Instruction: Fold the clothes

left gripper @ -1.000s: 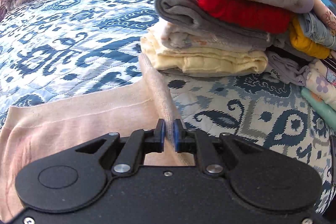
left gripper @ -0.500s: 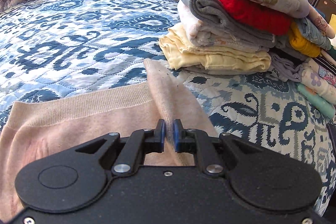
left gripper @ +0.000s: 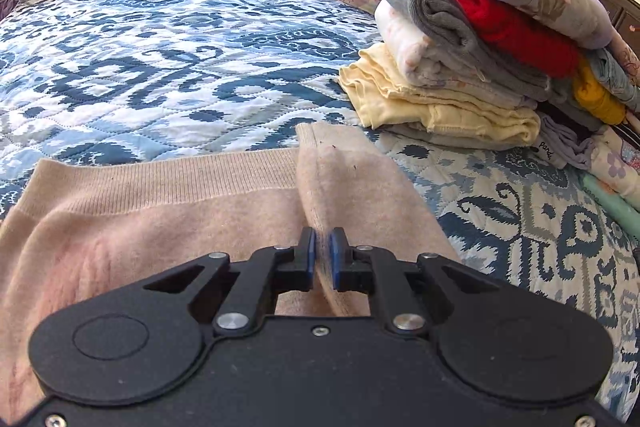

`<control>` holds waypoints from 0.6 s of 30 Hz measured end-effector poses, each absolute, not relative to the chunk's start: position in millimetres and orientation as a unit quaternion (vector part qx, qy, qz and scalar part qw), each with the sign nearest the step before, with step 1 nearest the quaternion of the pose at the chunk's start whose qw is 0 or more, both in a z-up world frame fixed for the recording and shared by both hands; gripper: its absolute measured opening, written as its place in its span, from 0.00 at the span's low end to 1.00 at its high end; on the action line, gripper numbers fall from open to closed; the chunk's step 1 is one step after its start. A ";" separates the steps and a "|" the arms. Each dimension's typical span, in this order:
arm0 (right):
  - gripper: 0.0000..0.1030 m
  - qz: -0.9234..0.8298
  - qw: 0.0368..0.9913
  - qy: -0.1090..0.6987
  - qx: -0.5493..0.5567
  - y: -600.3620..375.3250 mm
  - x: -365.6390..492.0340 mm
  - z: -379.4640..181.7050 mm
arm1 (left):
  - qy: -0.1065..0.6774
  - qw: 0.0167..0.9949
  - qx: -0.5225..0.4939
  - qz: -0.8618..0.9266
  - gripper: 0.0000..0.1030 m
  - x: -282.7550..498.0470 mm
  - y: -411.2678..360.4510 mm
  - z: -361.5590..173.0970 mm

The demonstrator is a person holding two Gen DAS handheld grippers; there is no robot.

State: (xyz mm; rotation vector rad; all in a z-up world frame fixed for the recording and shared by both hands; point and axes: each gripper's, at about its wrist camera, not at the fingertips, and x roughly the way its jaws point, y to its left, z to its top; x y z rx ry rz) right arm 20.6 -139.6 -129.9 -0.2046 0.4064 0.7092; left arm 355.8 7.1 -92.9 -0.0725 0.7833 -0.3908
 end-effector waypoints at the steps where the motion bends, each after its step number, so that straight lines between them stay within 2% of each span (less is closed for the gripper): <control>1: 0.10 0.345 0.913 0.196 -0.097 -139.5 20.4 -129.2 | 0.377 0.906 -0.034 -0.189 0.07 355.0 7.9 -90.9; 6: 0.10 0.350 0.909 0.201 -0.101 -133.8 21.5 -133.3 | 0.388 0.906 -0.025 -0.165 0.07 356.9 9.7 -99.9; 7: 0.11 0.351 0.906 0.209 -0.110 -131.0 22.6 -137.7 | 0.394 0.907 0.000 -0.150 0.18 357.0 5.1 -105.1; 8: 0.12 0.353 0.901 0.222 -0.122 -127.5 24.3 -144.1 | 0.397 0.907 0.028 -0.136 0.37 356.2 0.0 -109.4; 9: 0.16 0.357 0.898 0.223 -0.130 -125.4 22.7 -144.9 | 0.394 0.910 0.045 -0.122 0.47 352.1 -3.1 -107.5; 10: 0.27 0.363 0.896 0.217 -0.135 -124.0 19.0 -142.1 | 0.386 0.915 0.055 -0.108 0.51 345.8 -4.9 -101.6; 11: 0.45 0.370 0.894 0.212 -0.139 -124.0 13.5 -139.2 | 0.376 0.919 0.059 -0.102 0.51 335.6 -5.0 -93.2; 13: 0.61 0.387 0.888 0.201 -0.146 -125.8 0.1 -133.6 | 0.357 0.927 0.060 -0.103 0.51 309.2 -4.3 -73.4; 18: 0.57 0.395 0.883 0.224 -0.118 -153.7 -17.4 -120.5 | 0.348 0.919 0.079 -0.168 0.51 216.6 -13.1 -40.7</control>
